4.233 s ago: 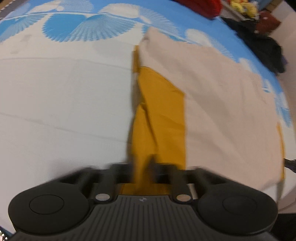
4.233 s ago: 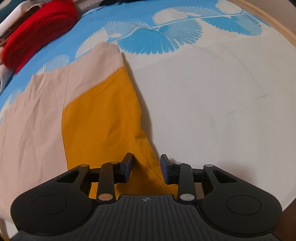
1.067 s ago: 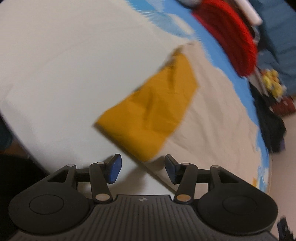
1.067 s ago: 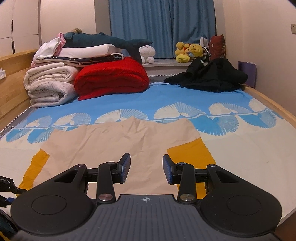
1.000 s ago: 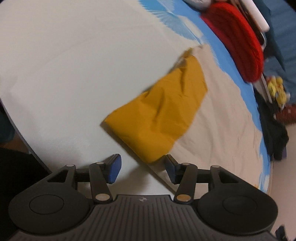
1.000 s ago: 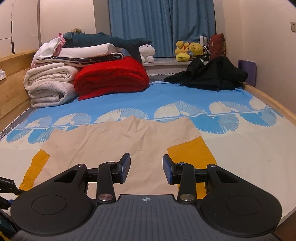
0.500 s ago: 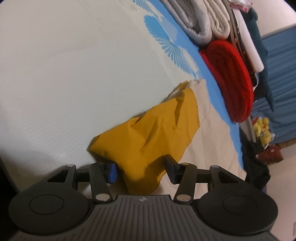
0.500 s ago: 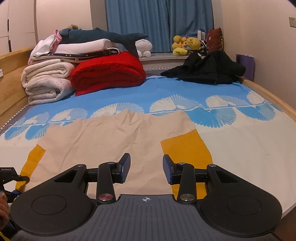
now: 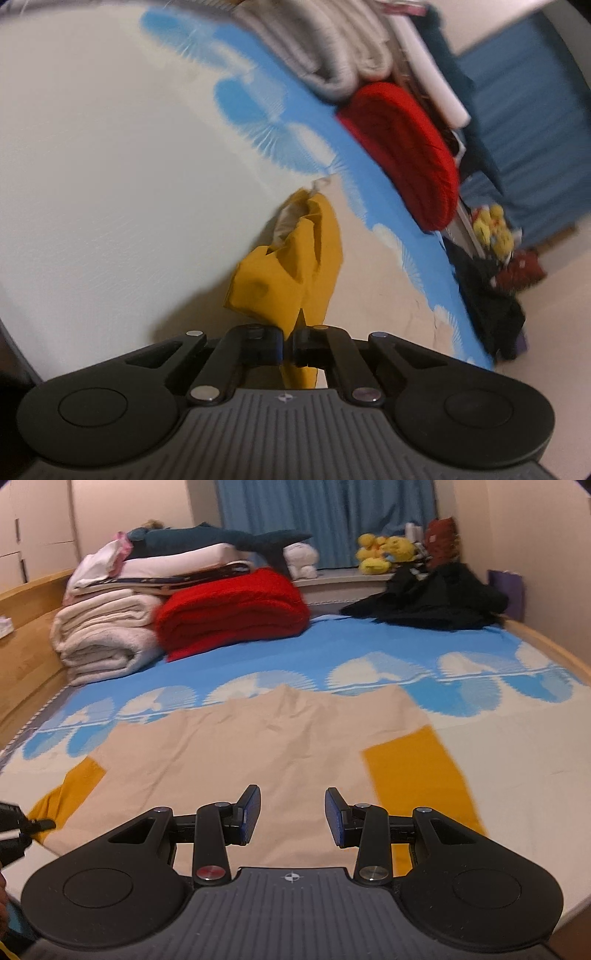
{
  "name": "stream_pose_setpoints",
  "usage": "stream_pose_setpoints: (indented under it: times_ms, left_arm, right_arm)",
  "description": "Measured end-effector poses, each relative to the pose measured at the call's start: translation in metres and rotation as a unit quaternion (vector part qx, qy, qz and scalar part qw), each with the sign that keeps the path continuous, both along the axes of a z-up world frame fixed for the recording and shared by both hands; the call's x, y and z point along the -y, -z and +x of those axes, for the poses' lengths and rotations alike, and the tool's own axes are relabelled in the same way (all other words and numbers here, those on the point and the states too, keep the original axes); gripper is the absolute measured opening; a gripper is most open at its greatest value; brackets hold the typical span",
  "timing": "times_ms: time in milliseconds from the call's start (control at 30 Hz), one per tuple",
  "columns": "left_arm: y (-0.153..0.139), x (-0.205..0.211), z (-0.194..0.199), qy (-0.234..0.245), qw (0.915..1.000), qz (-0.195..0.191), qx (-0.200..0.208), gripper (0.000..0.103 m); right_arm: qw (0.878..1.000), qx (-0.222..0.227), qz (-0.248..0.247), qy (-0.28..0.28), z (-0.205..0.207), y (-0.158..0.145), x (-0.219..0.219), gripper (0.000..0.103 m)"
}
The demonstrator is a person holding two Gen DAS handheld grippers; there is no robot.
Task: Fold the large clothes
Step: 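Grasp the yellow side panel with the left gripper and lift it, then fold the yellow side panel with the left gripper over the jacket body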
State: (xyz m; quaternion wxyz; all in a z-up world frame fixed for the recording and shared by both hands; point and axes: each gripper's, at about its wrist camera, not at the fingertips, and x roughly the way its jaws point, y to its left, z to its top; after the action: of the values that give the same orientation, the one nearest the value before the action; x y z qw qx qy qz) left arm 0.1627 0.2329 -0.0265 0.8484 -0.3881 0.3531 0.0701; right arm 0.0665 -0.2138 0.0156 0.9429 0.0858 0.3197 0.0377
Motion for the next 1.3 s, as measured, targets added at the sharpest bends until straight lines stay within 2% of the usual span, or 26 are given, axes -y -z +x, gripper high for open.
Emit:
stream_pose_setpoints:
  times_ms: [167,300,367,467,533,567,633,667,733,833,933,1067,1167,1300]
  left_arm:
    - [-0.056,-0.013,-0.016,0.059,0.9942,0.089,0.005,0.004]
    - [-0.090,-0.015,-0.021,0.108,0.9840,0.141,0.015,0.004]
    - [-0.095,-0.011,-0.019,0.130,0.9769,0.168,0.019,0.004]
    - [-0.081,-0.003,-0.018,0.146,0.9727,0.178,0.028,0.004]
    - [-0.066,-0.002,-0.016,0.136,0.9753,0.170,0.036,0.004]
    - [-0.060,-0.002,-0.012,0.123,0.9792,0.160,0.025,0.004]
    - [-0.058,-0.007,-0.005,0.098,0.9874,0.121,0.023,0.004]
    - [-0.061,-0.006,-0.004,0.100,0.9872,0.120,0.031,0.004]
    - [-0.068,0.000,-0.001,0.112,0.9826,0.144,0.036,0.004]
    - [-0.071,0.007,0.003,0.117,0.9802,0.156,0.033,0.004]
    - [-0.075,0.013,0.003,0.116,0.9786,0.167,0.029,0.004]
    - [-0.085,0.028,-0.001,0.120,0.9760,0.178,0.036,0.004]
    - [-0.096,0.048,-0.001,0.132,0.9720,0.187,0.053,0.004]
    - [-0.112,0.098,0.000,0.170,0.9587,0.211,0.087,0.004]
  right_arm:
    - [0.996,-0.006,0.006,-0.089,0.008,0.002,-0.054,0.040]
    - [0.983,-0.054,0.024,-0.172,0.016,0.013,-0.093,0.040]
    - [0.975,-0.089,0.002,-0.205,0.020,0.025,-0.113,0.040]
    - [0.962,-0.154,-0.058,-0.216,0.031,0.056,-0.138,0.041]
    - [0.955,-0.195,-0.070,-0.210,0.041,0.077,-0.146,0.041]
    - [0.954,-0.206,-0.071,-0.208,0.045,0.083,-0.150,0.041]
    - [0.951,-0.216,-0.080,-0.206,0.050,0.090,-0.158,0.042]
    - [0.950,-0.217,-0.086,-0.205,0.052,0.091,-0.161,0.042]
    - [0.950,-0.217,-0.092,-0.204,0.055,0.090,-0.166,0.043]
    - [0.951,-0.216,-0.092,-0.201,0.054,0.086,-0.169,0.043]
    - [0.957,-0.192,-0.085,-0.200,0.041,0.078,-0.163,0.043]
    - [0.980,-0.060,-0.082,-0.169,0.018,0.033,-0.139,0.043]
    - [0.987,0.011,-0.080,-0.138,0.004,0.008,-0.105,0.043]
    - [0.993,0.051,-0.071,-0.080,-0.015,-0.009,-0.048,0.043]
